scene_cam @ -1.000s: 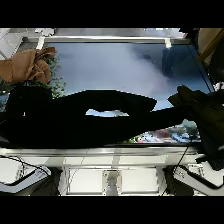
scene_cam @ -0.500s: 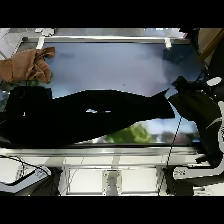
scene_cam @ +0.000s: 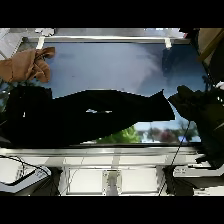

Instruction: Fold the clothes and pants, and hang the long-sleeved shirts on hangers.

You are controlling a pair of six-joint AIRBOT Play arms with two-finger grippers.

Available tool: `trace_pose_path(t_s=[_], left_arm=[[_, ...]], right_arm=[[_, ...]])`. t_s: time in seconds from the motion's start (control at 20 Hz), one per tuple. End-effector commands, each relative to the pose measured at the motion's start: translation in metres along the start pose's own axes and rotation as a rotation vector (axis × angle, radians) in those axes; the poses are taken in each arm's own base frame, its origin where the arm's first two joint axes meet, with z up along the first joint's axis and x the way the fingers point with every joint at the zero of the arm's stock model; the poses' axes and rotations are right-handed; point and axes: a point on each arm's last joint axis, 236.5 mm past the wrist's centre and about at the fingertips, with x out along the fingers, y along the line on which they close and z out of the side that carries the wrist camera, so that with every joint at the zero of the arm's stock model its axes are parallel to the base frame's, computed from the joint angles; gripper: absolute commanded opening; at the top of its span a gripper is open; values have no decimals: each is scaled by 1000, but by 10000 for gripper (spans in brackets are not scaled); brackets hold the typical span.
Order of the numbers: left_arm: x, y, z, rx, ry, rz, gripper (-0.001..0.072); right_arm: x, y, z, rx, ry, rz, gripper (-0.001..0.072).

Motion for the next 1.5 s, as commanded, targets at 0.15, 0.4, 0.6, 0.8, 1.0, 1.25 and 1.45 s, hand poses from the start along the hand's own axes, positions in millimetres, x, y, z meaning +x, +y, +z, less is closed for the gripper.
trace_pose_path(t_s=[0.15, 0.4, 0.6, 0.8, 1.0, 1.25, 1.45], left_arm=[[0, 0, -2, 0, 10, -2, 17], [0, 0, -2, 0, 10, -2, 17], [0, 0, -2, 0, 10, -2, 17], [0, -1, -2, 0, 10, -2, 17], [0, 0, -2, 0, 10, -2, 17], [-2, 1, -10, 3, 42, 6, 17], [-31, 10, -5, 11, 45, 45, 17]], right_arm=[[47, -3, -19, 46, -41, 116, 447], [61, -6, -13, 65, -46, 136, 446], [68, -7, -12, 62, -45, 141, 444], [68, -6, -12, 54, -44, 145, 410], [70, 6, -19, -3, -18, 176, 309], [59, 24, -39, -40, 70, 242, 6], [-13, 34, -41, -164, 43, 202, 6]])
